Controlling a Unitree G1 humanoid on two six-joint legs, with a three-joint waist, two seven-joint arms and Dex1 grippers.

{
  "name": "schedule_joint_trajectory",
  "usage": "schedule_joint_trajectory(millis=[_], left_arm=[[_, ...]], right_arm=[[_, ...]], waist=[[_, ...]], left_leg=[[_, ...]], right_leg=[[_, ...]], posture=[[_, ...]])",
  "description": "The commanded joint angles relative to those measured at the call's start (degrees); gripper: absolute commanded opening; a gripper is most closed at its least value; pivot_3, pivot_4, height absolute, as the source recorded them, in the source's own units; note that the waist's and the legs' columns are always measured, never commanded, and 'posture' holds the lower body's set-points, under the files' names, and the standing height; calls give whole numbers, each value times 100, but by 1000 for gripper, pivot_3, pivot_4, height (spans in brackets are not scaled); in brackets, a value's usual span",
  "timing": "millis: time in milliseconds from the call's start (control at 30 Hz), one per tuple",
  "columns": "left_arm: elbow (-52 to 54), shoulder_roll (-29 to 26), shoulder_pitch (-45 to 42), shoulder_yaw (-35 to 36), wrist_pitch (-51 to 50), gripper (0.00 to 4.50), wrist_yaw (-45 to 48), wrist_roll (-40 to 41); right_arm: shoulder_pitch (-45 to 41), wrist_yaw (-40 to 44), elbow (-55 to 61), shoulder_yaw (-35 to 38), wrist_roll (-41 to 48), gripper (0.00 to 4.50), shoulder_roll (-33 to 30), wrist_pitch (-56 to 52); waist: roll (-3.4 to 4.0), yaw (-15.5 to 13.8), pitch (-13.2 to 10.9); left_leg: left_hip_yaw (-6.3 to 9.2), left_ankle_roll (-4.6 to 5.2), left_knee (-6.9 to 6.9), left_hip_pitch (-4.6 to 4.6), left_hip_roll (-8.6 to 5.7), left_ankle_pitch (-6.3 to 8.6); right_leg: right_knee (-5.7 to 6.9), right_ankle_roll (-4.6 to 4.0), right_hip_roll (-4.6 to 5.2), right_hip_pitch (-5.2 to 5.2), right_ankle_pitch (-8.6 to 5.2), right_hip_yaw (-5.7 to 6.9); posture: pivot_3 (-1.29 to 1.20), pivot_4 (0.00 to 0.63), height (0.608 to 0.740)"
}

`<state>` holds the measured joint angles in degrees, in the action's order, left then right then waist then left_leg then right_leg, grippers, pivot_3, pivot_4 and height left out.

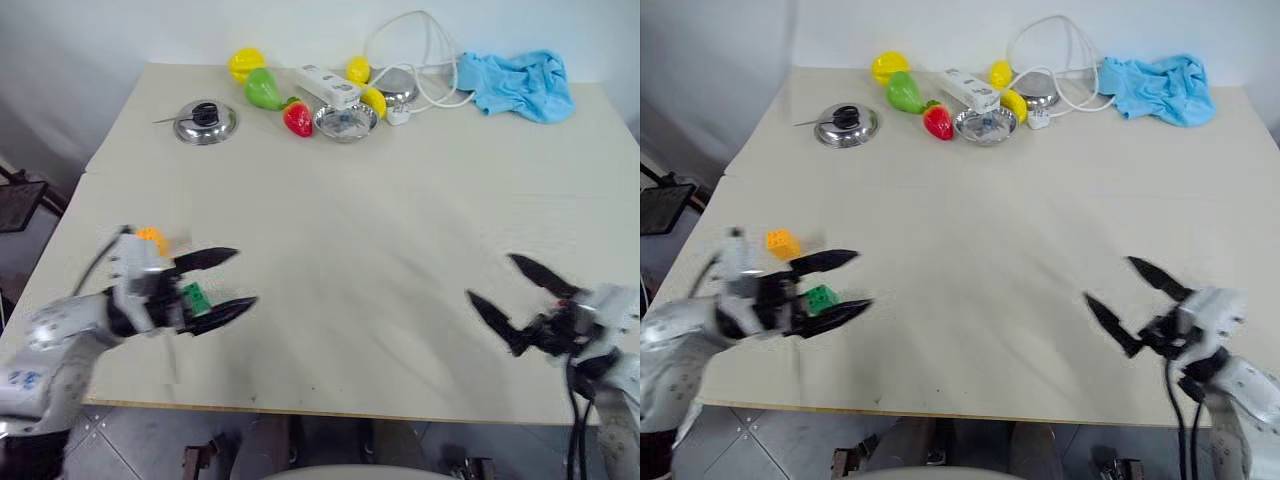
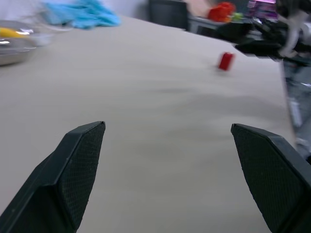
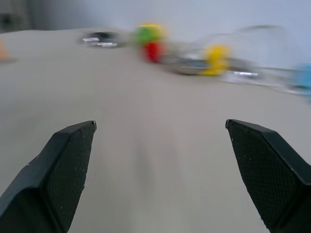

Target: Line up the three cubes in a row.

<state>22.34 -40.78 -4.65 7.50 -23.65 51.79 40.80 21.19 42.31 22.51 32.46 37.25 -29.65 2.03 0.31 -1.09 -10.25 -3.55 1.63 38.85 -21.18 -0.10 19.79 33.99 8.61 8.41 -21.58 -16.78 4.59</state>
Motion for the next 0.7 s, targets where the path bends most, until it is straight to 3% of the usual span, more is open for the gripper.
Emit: schedule_joint_trajectory(millis=[33, 167, 300, 367, 500, 700], left_arm=[[313, 74, -256, -376, -460, 4381, -266, -38], [-36, 263, -618, -1262, -193, 4381, 136, -656], [-334, 577, -910, -1554, -104, 4381, 207, -863], [-345, 679, -979, -1659, -199, 4381, 210, -876], [-521, 803, -994, -1833, 107, 4381, 144, -1314], [-564, 946, -1027, -1795, 304, 4381, 227, -1438]], right_arm=[[647, -614, 457, 1159, 291, 4500, 325, 5], [1787, -798, 11, 1777, -27, 4500, 1036, 172], [2122, -976, -144, 1797, -348, 4500, 1038, 14], [2130, -1102, 124, 1785, -151, 4500, 791, -421], [1900, -1567, 539, 1834, 306, 4500, -354, -2092], [741, -2306, 93, 1686, 871, 4500, -1772, -4417]], waist=[[0, 6, 0], [6, -21, 4], [12, 33, 8], [18, 143, 11], [35, 217, 22], [35, 105, 22]], left_leg=[[-4, 0, 0, 0, 2, 0], [-13, -1, -1, 5, 13, 1], [-26, 12, 6, 7, 5, 2], [-34, 13, 7, 12, 9, 3], [-40, 11, 7, 23, 15, 1], [-21, 13, 13, 6, 16, -2]], right_leg=[[-1, 0, -5, 0, 0, -4], [-7, -1, -17, 1, -1, -13], [-11, 6, -8, 1, 3, -34], [-14, 6, -1, -4, 3, -43], [-13, 5, 6, -4, 2, -55], [-13, -3, 12, -10, -1, -56]], posture=[[0, 150, 740], [0, 150, 740], [0, 150, 740], [0, 150, 740], [0, 150, 740], [0, 150, 740]])
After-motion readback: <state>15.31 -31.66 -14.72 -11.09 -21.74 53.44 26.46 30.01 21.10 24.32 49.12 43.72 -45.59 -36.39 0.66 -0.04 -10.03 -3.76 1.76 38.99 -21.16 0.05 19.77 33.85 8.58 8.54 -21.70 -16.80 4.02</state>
